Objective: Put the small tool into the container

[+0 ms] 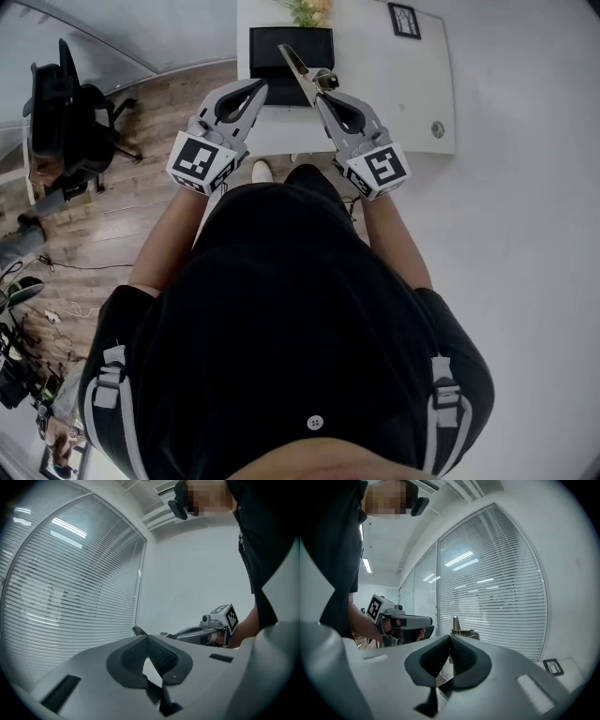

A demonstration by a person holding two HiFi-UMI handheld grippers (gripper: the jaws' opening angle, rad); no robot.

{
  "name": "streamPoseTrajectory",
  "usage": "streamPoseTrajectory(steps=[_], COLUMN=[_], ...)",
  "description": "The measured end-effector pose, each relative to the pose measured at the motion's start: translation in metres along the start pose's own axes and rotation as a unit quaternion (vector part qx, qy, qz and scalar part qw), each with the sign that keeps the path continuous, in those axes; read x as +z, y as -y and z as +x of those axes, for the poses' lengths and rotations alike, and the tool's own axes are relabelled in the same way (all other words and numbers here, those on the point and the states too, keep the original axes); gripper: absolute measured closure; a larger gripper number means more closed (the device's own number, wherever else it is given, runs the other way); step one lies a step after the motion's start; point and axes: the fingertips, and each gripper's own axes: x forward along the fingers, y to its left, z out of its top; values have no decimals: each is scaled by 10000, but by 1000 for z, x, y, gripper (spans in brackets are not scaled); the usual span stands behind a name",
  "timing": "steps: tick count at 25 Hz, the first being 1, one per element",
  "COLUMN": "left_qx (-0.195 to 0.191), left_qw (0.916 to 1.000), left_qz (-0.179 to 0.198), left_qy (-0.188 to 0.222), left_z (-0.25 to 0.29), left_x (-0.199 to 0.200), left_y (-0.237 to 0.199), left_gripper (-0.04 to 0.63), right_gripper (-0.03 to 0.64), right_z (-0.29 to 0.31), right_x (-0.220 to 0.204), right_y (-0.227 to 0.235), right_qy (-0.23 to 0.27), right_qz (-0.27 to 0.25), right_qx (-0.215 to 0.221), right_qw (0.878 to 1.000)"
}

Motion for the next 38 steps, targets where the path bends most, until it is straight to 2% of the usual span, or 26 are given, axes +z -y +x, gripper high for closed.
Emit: streamPoseTrajectory(steps=[4,10,17,21,26,38], left_qx=[33,121,324,464,419,560], left_qw=[9999,9998,9994,9989,9991,9981], left_qz=[-70,126,-28,-14,-8,-122], left_qy=[107,136,126,117,-8,-223], left_z=[9,24,40,45,53,68], left_x=[1,4,-9,-22,-39,-73], left_y=[-8,-15,-34,-45,-50,-62], left_gripper=[591,591,591,591,591,591], right_gripper=[601,601,601,601,601,601], right_z=[14,36,57,68,79,97], right_x=[-13,-42,-82,-107,-132,-188], right_y=[17,43,60,64,66,67], right_qy=[-149,-507,-1156,-1572,-2033,-3098], right_qz=[57,36,231,314,386,310], right_qx=[108,306,774,1082,1407,2039], right_qw=[9998,9982,9900,9811,9682,9282])
